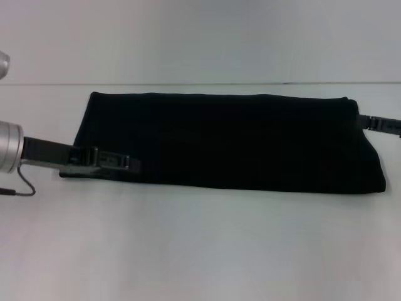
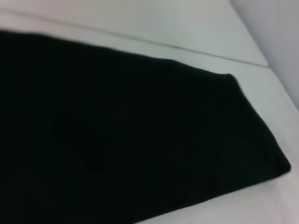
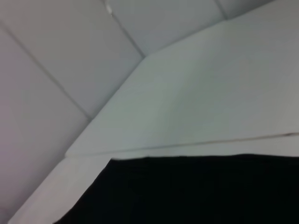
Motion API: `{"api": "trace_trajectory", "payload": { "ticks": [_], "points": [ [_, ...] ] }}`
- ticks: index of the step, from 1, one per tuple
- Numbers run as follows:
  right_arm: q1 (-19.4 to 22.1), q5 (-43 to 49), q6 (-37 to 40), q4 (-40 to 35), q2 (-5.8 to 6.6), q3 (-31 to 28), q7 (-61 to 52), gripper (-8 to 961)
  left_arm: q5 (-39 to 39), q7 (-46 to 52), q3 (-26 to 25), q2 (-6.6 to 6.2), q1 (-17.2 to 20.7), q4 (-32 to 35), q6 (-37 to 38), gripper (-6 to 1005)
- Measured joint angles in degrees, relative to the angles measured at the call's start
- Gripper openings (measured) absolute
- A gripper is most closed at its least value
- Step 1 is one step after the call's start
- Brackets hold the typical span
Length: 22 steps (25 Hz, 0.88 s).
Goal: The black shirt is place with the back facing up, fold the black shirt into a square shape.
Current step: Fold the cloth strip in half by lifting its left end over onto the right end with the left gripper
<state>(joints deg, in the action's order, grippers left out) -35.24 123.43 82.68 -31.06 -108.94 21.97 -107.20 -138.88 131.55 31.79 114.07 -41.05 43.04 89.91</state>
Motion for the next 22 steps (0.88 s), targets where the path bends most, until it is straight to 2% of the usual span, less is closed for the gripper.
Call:
{"api": "trace_trajectory", "payload": {
  "ticks": [2,10,18,22],
  "points": [
    [-0.6,0.0,0.5,0.0,0.23,1.5,0.0,882,-0.1,3.8,0.0,0.01,0.4,0.1,-0.3,797],
    [-2.8,-0.1,-3.0,0.0,0.04,3.8,-0.1,892,-2.9,21.0,-0.8,0.12,1.1,-0.4,-3.1,798],
    [-4.6,-0.1,-5.9,-0.1,-0.61,4.0,-0.9,887,-3.6,29.5,-9.6,-0.75,2.2,-7.2,-8.2,798],
    [-4.9,-0.2,-7.1,0.0,-1.23,3.9,-0.9,886,-3.7,31.6,-11.2,-0.60,3.0,-7.7,-11.3,797]
  ]
}}
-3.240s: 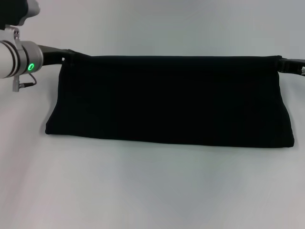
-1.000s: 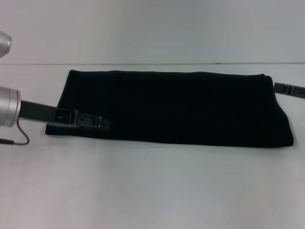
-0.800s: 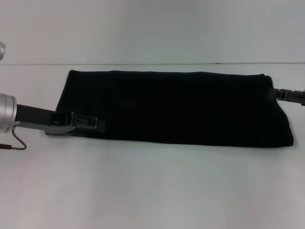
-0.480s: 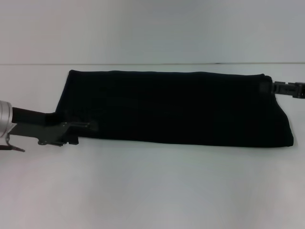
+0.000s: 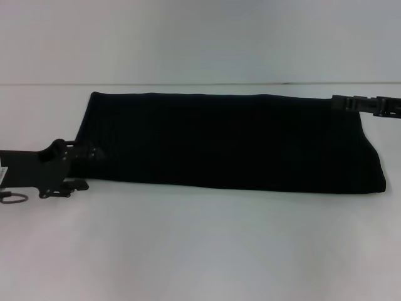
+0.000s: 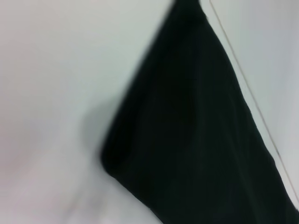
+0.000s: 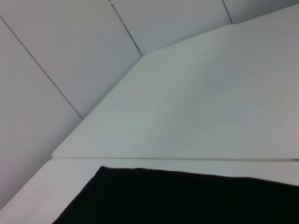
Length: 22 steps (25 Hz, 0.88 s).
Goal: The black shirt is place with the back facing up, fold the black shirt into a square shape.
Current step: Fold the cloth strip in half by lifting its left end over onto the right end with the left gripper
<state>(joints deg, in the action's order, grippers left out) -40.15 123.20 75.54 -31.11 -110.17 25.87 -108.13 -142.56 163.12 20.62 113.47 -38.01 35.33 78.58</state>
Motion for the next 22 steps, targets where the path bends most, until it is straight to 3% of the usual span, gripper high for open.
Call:
{"api": "trace_trajectory", "payload": {
  "ticks": [8,22],
  "points": [
    [-0.9,0.2,-3.5,0.5,-1.58,0.1,0.4,887,0.0,1.0,0.0,0.23,0.2,-1.8,-4.5,798],
    [-1.7,-0.1,-5.9,0.5,-2.68,0.1,0.5,886,0.0,0.5,0.5,0.24,-0.1,-3.8,-9.3,806]
  ]
}}
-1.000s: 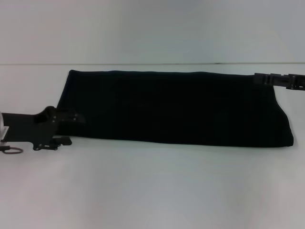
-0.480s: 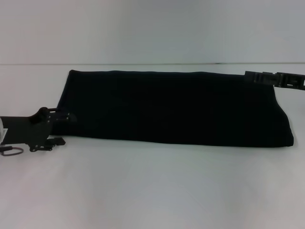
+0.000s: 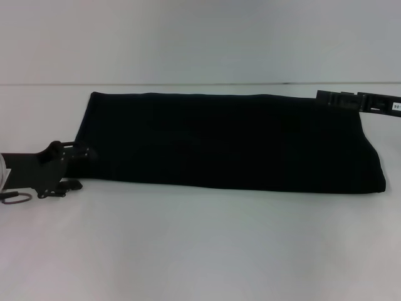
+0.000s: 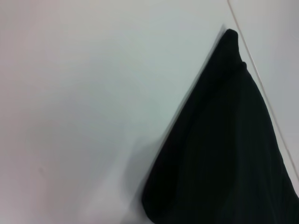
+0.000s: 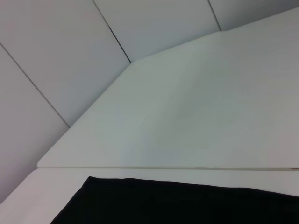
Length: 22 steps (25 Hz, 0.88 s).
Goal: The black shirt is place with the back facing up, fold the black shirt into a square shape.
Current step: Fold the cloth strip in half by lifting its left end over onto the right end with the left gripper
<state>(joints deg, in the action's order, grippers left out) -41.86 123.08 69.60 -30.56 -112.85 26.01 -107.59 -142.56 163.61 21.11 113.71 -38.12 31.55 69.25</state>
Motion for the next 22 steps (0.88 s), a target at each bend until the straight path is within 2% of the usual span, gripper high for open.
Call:
{"api": "trace_trajectory", "payload": {
  "ticks": [9,15,22],
  "points": [
    [-0.2,0.0,-0.8,0.1,-0.25,0.0,0.0,887,0.0,-0.1,0.1,0.17,0.2,-0.3,-0.3,813],
    [-0.2,0.0,-1.0,0.1,-0.35,0.0,0.0,887,0.5,-1.0,-0.2,0.16,0.0,-2.0,-1.8,884],
    [-0.3,0.0,-1.0,0.1,-0.35,-0.2,0.0,886,1.3,-1.3,-0.6,0.12,-0.1,-2.0,-2.8,882]
  ]
}}
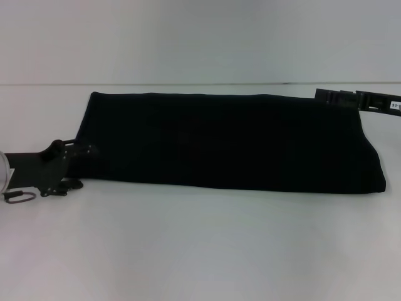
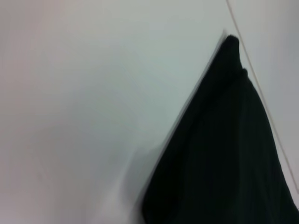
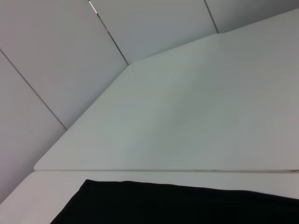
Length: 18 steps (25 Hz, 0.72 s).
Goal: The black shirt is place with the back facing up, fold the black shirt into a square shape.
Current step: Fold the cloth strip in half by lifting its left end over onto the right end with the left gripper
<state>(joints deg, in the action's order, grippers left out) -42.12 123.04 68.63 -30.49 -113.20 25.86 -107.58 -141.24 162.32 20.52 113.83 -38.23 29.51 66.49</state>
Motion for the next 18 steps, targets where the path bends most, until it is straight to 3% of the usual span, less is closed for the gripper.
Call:
{"api": "trace_trajectory", "payload": {
  "ticks": [18],
  "points": [
    [-0.1,0.0,0.0,-0.3,-0.09,-0.3,-0.5,887,0.3,1.9,-1.2,-0.02,0.2,-0.1,-0.3,878]
  ]
}}
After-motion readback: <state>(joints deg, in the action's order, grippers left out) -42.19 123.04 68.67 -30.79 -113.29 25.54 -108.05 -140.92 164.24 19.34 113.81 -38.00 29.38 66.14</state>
